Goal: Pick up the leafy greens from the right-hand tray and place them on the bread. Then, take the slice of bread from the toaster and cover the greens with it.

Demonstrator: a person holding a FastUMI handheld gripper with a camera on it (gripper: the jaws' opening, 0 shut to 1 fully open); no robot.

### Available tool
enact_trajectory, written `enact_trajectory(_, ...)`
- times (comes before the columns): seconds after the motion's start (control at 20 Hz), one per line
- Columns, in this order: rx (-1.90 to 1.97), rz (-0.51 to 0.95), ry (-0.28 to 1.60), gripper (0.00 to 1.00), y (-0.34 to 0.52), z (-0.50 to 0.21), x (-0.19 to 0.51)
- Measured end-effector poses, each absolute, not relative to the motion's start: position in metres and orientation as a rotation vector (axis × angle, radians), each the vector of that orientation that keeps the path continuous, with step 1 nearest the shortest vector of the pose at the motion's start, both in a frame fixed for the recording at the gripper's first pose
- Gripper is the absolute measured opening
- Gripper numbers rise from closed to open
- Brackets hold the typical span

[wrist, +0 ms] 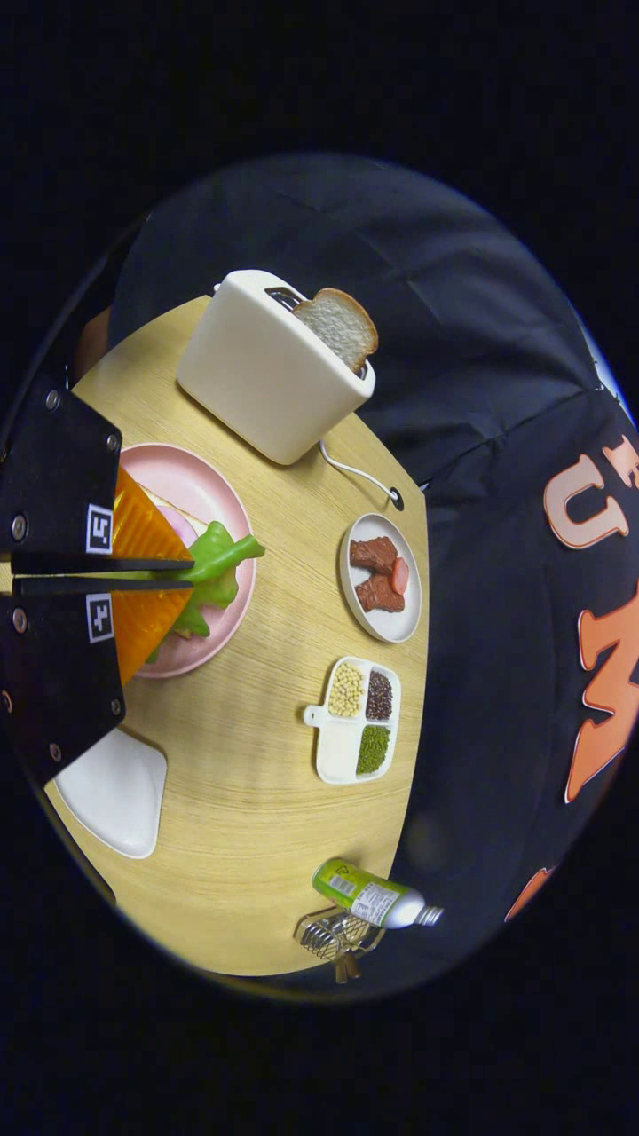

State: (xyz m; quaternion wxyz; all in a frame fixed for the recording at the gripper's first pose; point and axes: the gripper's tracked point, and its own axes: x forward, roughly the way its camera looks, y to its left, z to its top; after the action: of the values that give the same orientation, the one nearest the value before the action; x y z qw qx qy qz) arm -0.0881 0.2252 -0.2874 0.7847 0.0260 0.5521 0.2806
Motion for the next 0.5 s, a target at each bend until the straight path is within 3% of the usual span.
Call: enact_trajectory(0.5, 0.044, 0.640, 1.262, 0.04, 0.257, -0.306, -0.107)
